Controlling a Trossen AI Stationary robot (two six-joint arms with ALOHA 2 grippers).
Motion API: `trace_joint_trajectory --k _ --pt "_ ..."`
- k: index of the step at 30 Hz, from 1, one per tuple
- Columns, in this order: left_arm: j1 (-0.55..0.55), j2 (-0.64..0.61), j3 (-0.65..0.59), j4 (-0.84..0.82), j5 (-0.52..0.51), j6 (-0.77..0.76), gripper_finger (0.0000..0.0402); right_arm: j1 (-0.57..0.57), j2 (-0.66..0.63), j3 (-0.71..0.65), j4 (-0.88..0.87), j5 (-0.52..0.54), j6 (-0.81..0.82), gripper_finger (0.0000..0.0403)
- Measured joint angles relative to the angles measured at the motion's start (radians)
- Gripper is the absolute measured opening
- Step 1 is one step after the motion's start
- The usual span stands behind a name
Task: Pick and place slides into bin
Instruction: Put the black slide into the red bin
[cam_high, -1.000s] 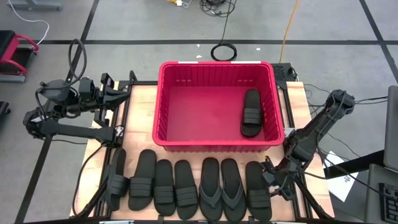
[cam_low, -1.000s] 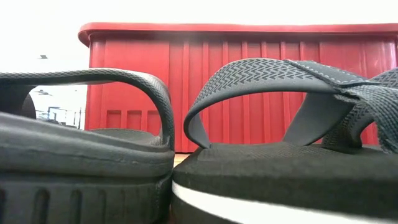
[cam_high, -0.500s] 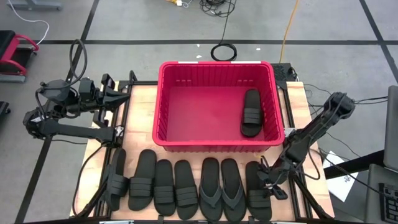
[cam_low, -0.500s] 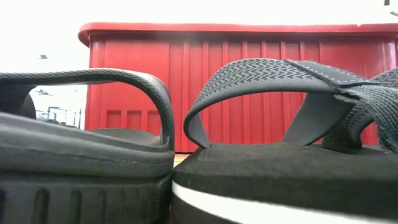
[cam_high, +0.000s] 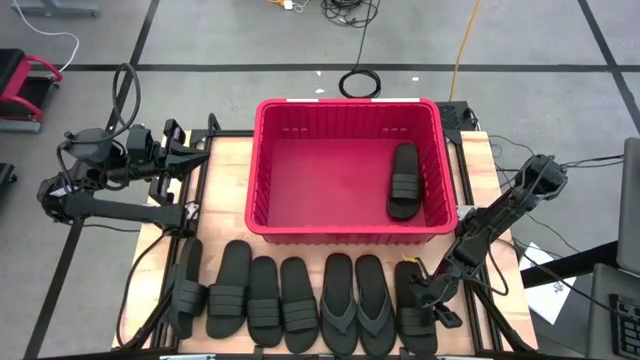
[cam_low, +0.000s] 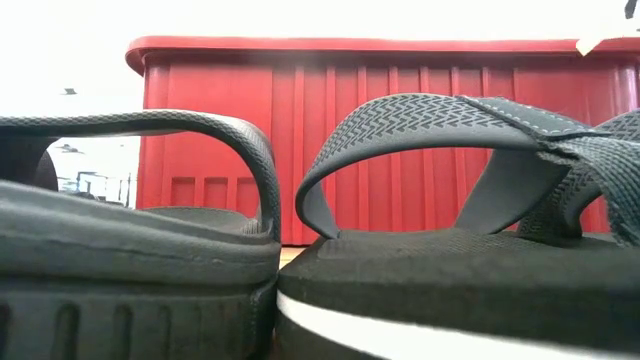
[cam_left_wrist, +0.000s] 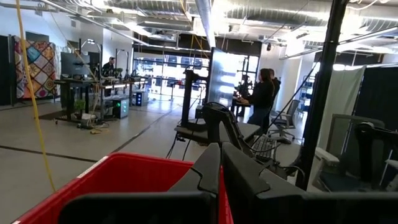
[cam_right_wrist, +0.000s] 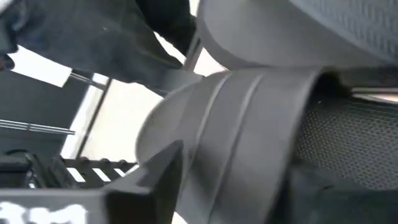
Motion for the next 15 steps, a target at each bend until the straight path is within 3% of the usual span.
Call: trace_joint_trajectory --k 6,10,15 --pt "0.000 0.000 0.000 0.000 0.000 0.001 0.0021 0.000 -0.045 0.000 0.048 -0.006 0.008 0.0025" --pt "0.000 0.000 0.000 0.000 0.001 0.011 0.0021 -0.001 -0.081 0.000 0.070 -0.009 0.036 0.0014" --pt "0.000 0.000 0.000 0.000 0.001 0.014 0.0021 0.001 -0.111 0.033 0.095 -0.110 0.088 0.0006"
